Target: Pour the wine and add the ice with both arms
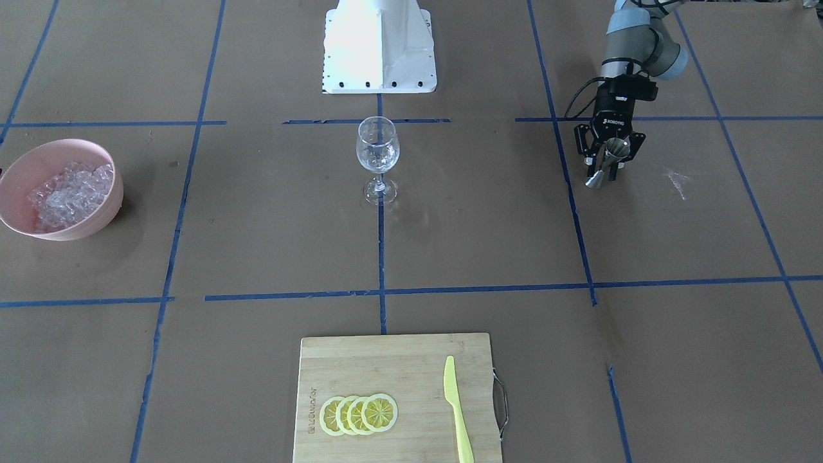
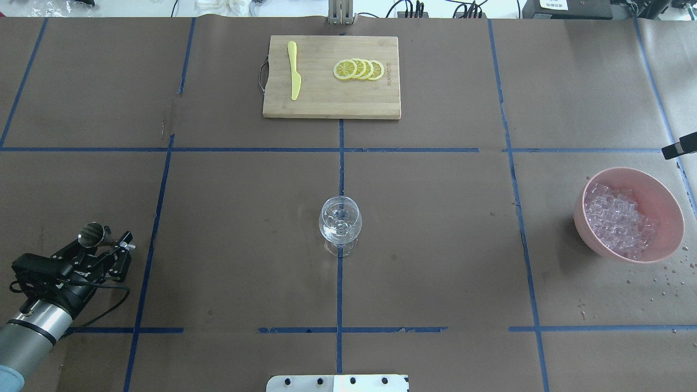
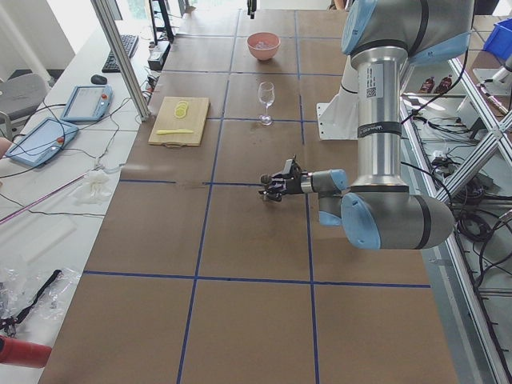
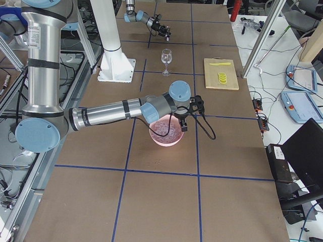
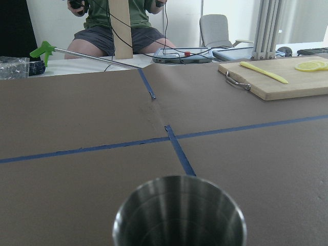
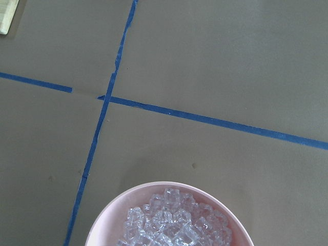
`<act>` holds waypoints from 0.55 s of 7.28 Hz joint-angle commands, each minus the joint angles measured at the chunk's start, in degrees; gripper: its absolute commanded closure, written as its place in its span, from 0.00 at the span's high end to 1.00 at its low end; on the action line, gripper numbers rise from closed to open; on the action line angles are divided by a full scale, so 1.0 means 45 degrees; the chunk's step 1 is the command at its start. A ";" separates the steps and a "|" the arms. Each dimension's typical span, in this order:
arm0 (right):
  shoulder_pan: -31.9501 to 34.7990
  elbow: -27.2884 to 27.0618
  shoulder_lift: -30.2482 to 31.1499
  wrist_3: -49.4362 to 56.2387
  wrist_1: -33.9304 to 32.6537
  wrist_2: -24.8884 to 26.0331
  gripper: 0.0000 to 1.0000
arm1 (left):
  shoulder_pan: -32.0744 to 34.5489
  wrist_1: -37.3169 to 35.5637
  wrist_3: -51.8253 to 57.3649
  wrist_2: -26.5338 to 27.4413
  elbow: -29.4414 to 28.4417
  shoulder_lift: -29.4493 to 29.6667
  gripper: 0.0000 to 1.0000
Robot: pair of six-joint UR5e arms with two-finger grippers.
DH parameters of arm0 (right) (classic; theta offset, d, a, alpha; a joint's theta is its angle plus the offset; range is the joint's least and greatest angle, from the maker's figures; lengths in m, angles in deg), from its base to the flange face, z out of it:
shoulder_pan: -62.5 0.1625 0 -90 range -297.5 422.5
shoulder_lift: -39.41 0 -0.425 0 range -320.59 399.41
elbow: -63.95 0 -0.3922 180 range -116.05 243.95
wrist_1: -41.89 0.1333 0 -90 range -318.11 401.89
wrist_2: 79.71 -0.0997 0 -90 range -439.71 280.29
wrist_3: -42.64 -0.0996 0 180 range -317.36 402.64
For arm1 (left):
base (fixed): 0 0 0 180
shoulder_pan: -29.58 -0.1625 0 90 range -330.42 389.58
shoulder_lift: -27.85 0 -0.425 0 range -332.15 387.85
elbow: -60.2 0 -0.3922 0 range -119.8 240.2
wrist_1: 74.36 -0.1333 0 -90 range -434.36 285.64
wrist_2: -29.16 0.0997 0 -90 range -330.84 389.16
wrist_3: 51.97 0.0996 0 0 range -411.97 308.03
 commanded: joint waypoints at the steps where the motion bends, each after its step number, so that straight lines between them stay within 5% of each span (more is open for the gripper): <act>1: -0.0009 -0.0015 0.0012 0.0000 0.0000 0.0054 1.00 | 0.0056 -0.0094 0.0522 -0.0938 0.0317 -0.0188 0.99; 4: -0.0009 -0.0015 0.0012 0.0000 0.0000 0.0074 1.00 | 0.0154 -0.0113 0.1306 -0.2931 0.1605 -0.1844 0.99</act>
